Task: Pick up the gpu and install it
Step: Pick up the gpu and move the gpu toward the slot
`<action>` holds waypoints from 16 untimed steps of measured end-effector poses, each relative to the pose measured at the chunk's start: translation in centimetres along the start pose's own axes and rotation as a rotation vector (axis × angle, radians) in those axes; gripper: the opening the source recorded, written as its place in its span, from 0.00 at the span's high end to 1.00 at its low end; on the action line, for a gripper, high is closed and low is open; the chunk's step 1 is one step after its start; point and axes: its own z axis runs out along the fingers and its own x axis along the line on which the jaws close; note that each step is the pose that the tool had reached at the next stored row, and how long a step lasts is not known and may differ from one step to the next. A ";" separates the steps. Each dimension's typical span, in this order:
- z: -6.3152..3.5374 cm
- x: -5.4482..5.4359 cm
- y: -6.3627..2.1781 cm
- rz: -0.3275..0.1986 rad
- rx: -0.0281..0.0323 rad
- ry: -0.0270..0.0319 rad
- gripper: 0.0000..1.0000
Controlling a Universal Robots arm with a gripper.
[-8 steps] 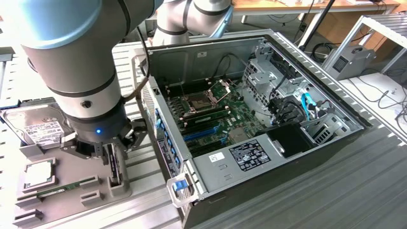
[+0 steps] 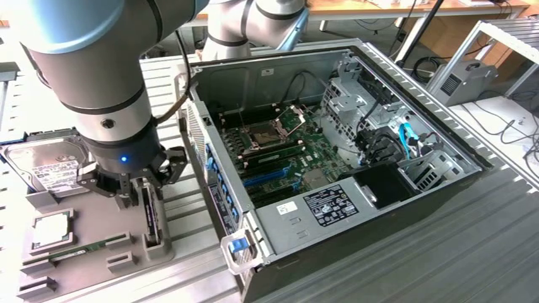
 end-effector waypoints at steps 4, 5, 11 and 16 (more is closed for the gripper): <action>0.39 0.2 0.52 0.000 -0.0001 -0.0001 0.58; 0.47 0.3 0.64 0.000 0.0001 0.0001 0.58; 1.01 0.7 1.24 0.000 -0.0001 0.0000 0.58; 1.36 0.7 1.22 0.000 0.0001 0.0002 0.58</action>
